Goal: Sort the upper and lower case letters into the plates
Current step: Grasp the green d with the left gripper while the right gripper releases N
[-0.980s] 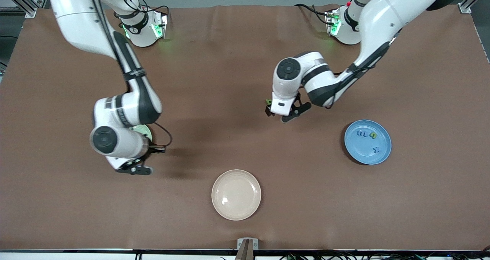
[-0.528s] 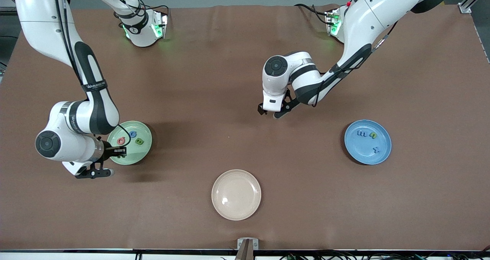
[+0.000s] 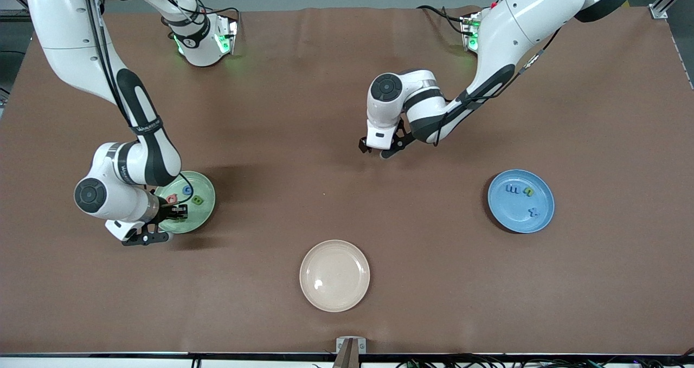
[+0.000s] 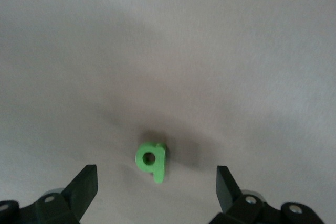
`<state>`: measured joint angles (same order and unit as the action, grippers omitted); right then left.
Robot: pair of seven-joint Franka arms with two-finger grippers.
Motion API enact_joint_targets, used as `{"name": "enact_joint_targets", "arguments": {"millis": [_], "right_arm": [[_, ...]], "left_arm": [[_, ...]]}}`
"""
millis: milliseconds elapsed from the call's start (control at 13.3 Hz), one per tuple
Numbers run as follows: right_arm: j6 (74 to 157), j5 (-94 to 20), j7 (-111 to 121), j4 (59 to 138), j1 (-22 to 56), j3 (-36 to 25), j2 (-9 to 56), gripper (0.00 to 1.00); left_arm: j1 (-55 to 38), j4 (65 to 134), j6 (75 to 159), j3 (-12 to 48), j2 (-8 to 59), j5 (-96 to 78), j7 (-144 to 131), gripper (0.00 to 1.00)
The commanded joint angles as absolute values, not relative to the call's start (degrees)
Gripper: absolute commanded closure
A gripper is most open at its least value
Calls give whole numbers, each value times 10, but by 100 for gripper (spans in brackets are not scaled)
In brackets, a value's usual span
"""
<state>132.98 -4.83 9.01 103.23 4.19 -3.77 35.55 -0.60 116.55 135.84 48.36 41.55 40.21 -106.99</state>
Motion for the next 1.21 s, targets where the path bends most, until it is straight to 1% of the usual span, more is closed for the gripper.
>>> {"name": "enact_joint_targets", "arguments": {"millis": [0, 603, 829, 1055, 1131], "right_arm": [[1182, -54, 85, 995, 39, -36, 306, 1], [1180, -54, 85, 993, 39, -36, 306, 0], [1178, -52, 85, 984, 40, -37, 281, 0], [1148, -51, 61, 970, 40, -38, 254, 0], [1127, -46, 38, 956, 40, -38, 248, 0]], "left_arm": [[-8, 1175, 1410, 450, 412, 487, -1079, 5], [-8, 1175, 1410, 450, 412, 491, -1081, 4], [-11, 1176, 1408, 452, 410, 484, -1085, 4], [-23, 1176, 1406, 452, 411, 482, -1094, 4], [-23, 1178, 1405, 452, 411, 482, -1094, 4]]}}
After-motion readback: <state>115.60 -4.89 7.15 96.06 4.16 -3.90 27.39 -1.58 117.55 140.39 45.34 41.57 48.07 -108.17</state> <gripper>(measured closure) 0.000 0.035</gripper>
